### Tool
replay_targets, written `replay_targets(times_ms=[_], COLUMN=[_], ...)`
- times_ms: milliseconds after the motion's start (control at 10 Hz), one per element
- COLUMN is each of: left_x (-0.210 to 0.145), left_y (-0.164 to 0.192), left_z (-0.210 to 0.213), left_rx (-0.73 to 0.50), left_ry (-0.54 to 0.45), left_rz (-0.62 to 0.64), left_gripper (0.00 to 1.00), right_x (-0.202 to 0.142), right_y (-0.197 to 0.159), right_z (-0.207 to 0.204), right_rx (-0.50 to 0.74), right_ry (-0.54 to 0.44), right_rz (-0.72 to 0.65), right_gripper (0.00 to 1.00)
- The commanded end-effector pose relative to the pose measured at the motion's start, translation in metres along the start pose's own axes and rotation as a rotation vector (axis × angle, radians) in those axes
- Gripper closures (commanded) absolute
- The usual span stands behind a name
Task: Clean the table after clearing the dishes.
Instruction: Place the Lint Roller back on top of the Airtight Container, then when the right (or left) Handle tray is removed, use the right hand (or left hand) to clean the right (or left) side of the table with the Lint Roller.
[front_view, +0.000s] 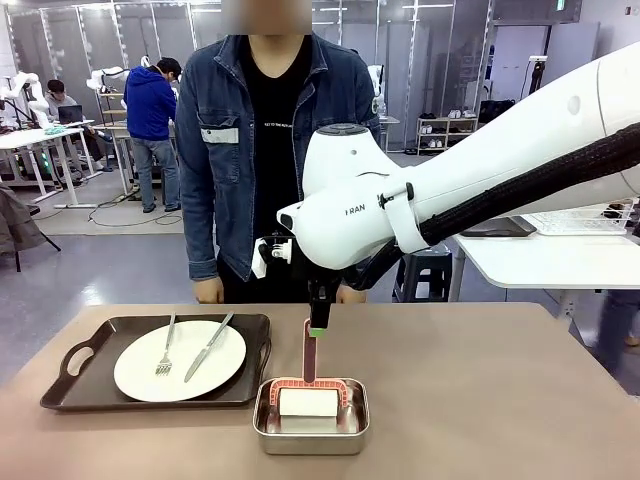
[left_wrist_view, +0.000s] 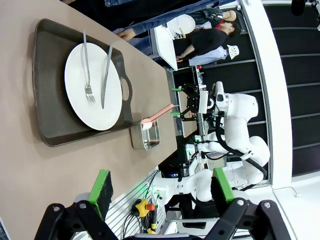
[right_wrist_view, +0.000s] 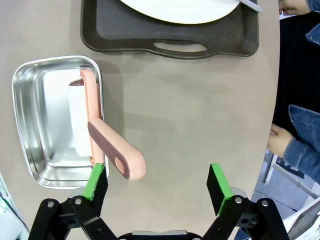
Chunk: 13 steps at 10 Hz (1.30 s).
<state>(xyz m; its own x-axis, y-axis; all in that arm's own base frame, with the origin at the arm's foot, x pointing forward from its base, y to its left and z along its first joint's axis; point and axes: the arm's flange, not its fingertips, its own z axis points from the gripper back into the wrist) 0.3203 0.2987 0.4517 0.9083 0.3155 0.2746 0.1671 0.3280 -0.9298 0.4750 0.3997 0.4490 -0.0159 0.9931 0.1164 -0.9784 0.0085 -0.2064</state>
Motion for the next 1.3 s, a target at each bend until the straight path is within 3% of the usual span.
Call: replay_targets(times_ms=[0, 800, 1000, 1200], left_x=[-0.002, -0.002, -0.002, -0.002], left_y=[-0.002, -0.002, -0.002, -0.002], left_z=[0.002, 0.002, 0.002, 0.002], left_rx=[-0.002, -0.002, -0.002, -0.002], left_ry=[-0.005, -0.005, -0.005, -0.005], left_rz=[-0.003, -0.003, -0.003, -0.003], left_gripper=[0.0, 0.0, 0.0, 0.0], right_x=[0.002, 0.001, -0.037, -0.124], right_y=[0.002, 0.001, -0.023, -0.043], right_z=[0.001, -0.001, 0.049, 0.076], right_rx=[0.02, 0.005, 0.178, 0.375], right_ry=[-0.018, -0.003, -0.182, -0.429], right_rz=[-0.002, -0.001, -0.257, -0.529], right_gripper=[0.0, 0.0, 0.0, 0.0])
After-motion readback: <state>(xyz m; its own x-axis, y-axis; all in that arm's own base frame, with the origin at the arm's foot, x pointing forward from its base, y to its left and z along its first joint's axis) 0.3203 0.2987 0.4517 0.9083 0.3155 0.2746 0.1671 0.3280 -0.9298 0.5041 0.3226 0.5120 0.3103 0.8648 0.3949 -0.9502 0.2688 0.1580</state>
